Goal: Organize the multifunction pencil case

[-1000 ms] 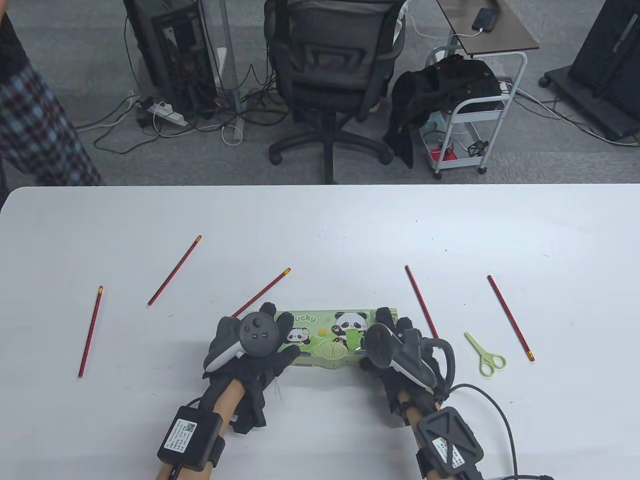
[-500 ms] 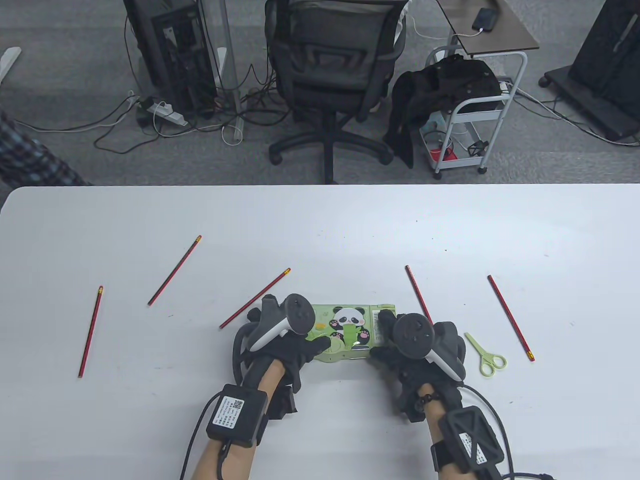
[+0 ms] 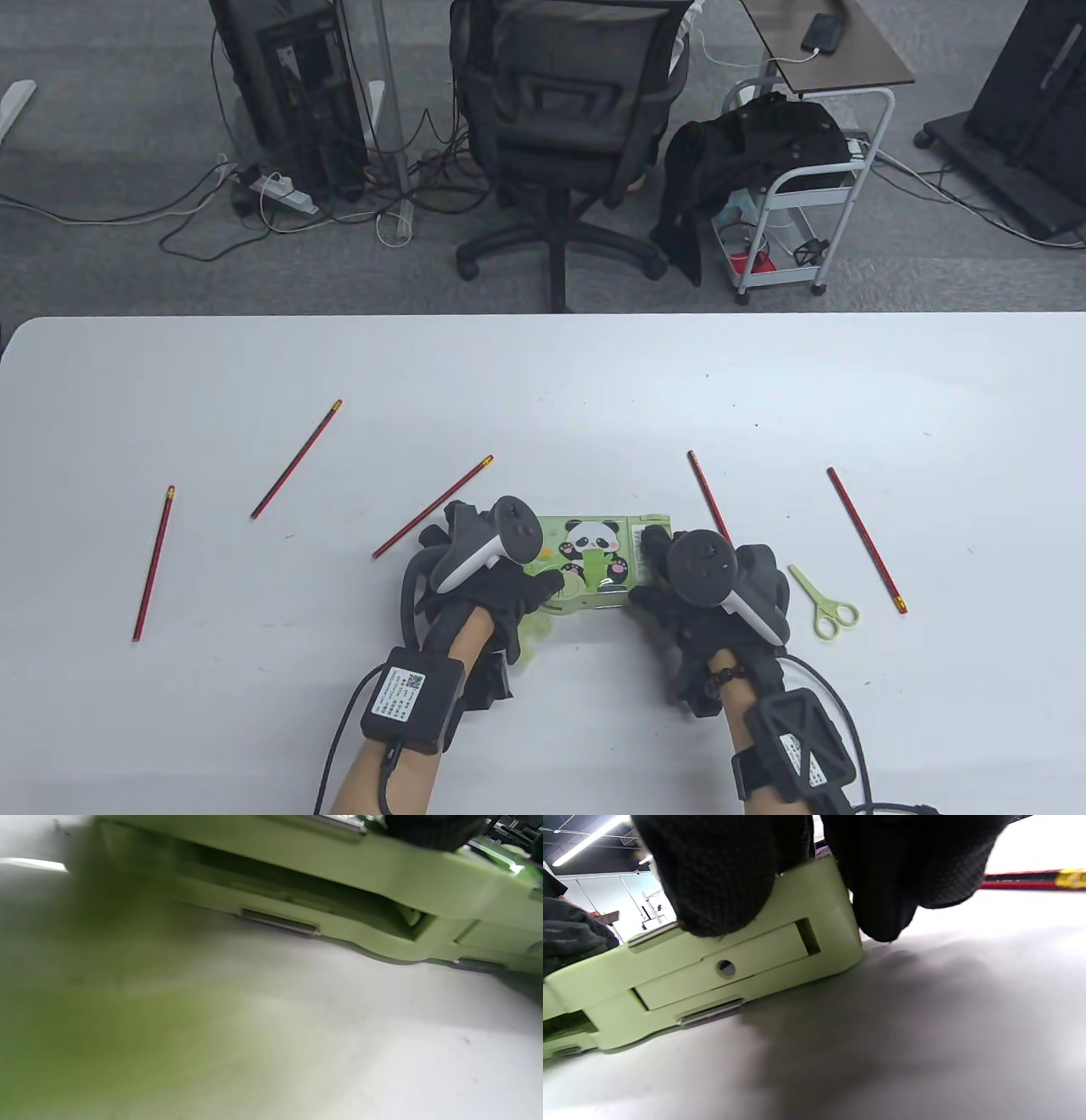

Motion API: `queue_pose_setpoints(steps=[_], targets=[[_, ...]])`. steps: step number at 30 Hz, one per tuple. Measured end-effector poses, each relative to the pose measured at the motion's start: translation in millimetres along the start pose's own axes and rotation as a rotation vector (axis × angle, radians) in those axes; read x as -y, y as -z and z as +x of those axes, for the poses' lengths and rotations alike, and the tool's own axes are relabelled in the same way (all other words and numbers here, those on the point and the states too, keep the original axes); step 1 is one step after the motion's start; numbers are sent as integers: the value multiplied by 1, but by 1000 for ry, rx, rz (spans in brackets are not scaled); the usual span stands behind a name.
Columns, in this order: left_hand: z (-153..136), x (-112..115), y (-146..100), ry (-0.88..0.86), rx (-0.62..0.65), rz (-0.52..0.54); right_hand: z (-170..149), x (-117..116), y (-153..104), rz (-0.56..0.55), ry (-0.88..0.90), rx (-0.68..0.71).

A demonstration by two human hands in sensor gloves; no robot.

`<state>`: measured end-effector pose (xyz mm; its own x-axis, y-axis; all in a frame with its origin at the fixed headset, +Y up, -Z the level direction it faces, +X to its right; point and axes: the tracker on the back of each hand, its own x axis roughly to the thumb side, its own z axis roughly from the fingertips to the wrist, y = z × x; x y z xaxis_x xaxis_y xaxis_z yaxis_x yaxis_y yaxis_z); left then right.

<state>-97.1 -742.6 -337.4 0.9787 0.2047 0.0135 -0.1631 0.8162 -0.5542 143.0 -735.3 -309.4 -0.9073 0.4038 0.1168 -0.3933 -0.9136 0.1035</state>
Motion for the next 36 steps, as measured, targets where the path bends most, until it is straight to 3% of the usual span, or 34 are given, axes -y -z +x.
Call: queue_pose_setpoints(steps=[9,14,21,31,36], targets=[[-23,-8,-10,-17,124,-9,4,-2,-1,40,-49,23],[-51,-18,-19,-51,215,88,4,-1,-1,43,-54,23],[-85,-13,-20,-58,298,117,5,-2,-1,54,-62,24],[-96,-7,-18,-64,356,163,7,-2,-3,53,-126,40],[-93,-7,-19,-21,347,176,7,16,-14,0,-244,37]])
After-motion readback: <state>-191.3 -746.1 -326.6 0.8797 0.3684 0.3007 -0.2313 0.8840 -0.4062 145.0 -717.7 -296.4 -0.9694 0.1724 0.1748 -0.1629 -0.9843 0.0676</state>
